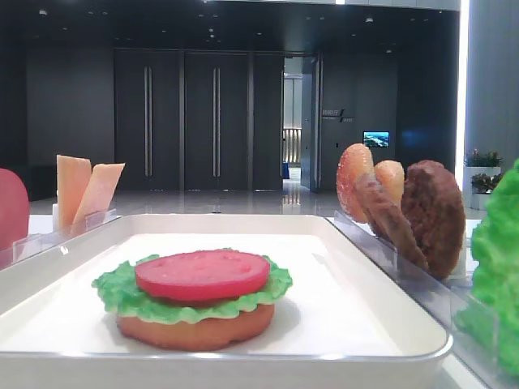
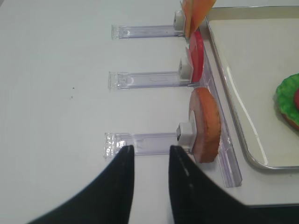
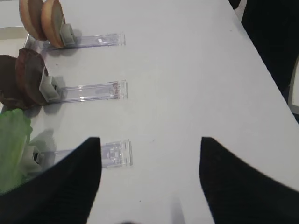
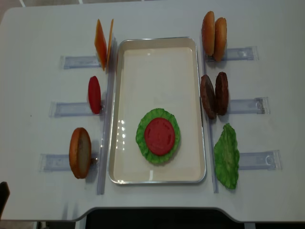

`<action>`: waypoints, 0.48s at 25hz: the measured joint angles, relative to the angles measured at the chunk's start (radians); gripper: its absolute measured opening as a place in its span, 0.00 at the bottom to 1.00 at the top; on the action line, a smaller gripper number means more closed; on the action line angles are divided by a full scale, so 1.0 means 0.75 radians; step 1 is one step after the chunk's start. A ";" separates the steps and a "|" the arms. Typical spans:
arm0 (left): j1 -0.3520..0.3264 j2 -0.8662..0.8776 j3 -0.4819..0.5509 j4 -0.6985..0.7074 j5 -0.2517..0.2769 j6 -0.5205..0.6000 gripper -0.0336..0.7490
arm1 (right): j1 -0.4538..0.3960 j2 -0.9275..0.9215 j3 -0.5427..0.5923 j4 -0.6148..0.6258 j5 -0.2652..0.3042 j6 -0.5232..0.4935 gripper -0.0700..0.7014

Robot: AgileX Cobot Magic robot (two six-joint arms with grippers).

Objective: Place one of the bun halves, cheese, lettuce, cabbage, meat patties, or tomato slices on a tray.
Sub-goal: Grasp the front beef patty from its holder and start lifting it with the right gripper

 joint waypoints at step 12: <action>0.000 0.000 0.000 0.000 0.000 0.001 0.19 | 0.000 0.000 0.000 0.000 0.000 0.000 0.65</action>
